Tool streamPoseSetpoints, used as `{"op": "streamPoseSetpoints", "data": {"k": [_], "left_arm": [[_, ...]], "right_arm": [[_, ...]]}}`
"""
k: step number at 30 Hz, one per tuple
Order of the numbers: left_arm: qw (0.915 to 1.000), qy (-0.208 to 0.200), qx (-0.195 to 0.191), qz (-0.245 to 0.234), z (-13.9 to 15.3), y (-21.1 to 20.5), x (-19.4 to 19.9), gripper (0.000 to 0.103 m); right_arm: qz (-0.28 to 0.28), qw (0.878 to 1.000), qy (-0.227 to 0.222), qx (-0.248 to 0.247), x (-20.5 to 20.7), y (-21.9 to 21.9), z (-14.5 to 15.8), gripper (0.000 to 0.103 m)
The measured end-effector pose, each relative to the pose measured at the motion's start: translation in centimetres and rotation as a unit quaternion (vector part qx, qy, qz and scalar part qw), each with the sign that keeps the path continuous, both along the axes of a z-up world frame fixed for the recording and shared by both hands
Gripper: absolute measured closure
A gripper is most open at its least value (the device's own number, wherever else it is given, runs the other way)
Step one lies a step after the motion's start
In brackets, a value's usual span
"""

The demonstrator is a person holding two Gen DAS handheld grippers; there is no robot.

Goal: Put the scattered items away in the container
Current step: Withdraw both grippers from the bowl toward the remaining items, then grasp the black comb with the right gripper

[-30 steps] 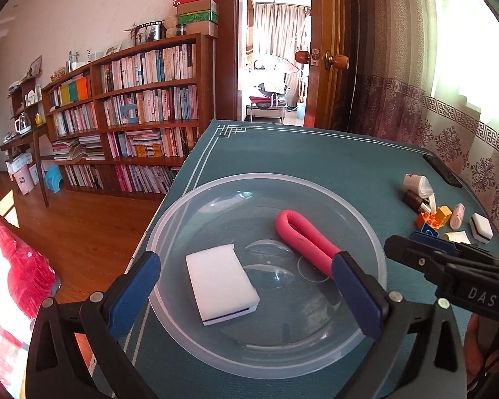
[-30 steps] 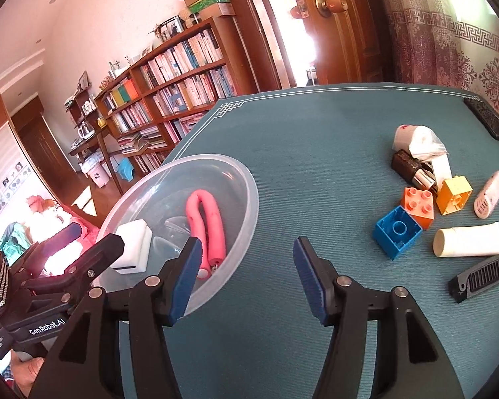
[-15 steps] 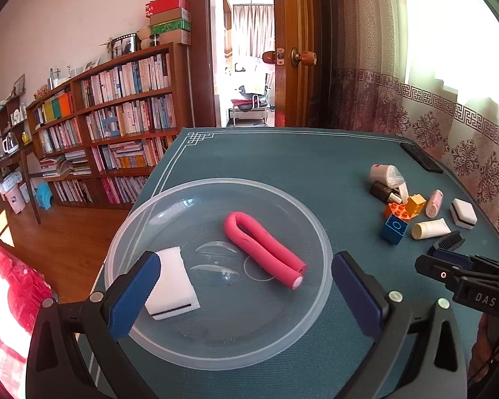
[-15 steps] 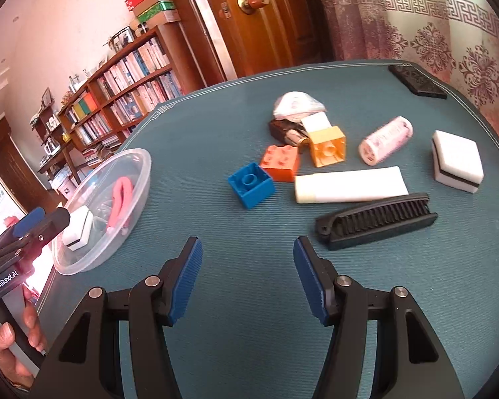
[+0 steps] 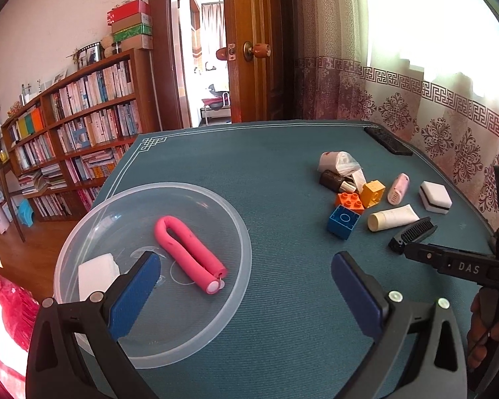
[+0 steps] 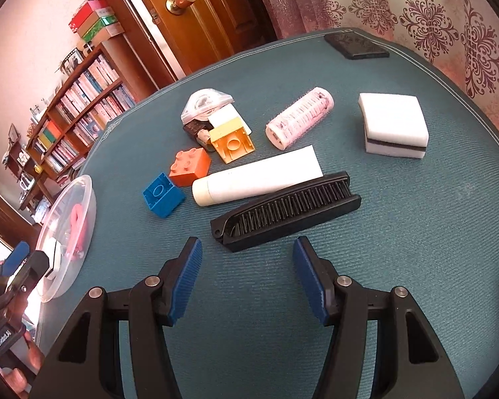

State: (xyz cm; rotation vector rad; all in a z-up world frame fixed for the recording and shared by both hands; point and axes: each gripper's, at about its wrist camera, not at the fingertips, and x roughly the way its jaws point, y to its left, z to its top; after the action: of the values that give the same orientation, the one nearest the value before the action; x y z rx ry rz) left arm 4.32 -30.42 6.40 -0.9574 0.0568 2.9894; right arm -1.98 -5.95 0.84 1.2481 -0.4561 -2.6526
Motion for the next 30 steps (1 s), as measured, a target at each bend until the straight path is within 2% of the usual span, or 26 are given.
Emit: {"op": "streamPoseSetpoints", "data": {"k": [4,8,10,14,23,30], "left_arm": [[0.9999,-0.01,0.0,-0.004,-0.5,0.4,-0.4,0.0],[0.9998,-0.019,0.007,-0.002,-0.9,0.2,-0.6,0.0],[0.9997,-0.022,0.01,-0.001,-1.0,0.1,-0.7,0.0],[0.9996,-0.026,0.014,-0.002,-1.2,0.0,-0.8,0.0],[0.9987,-0.042,0.022,-0.015,-1.7,1.2,-1.5,0.0],[0.9982,-0.047,0.012,-0.034,-1.8,3.3,-2.2,0.0]], "right_arm": [[-0.024,0.999,-0.008,0.03,-1.6,-0.2,0.1,0.041],[-0.035,0.998,-0.014,0.055,-2.7,-1.0,0.3,0.036],[-0.031,0.996,-0.015,0.077,-3.2,-1.7,0.2,0.032],[-0.013,0.992,0.0,0.126,-3.0,-2.6,-0.1,0.031],[-0.016,0.991,0.007,0.136,-1.2,0.4,-0.3,0.028],[-0.019,0.988,0.012,0.154,0.5,3.1,-0.8,0.028]]}}
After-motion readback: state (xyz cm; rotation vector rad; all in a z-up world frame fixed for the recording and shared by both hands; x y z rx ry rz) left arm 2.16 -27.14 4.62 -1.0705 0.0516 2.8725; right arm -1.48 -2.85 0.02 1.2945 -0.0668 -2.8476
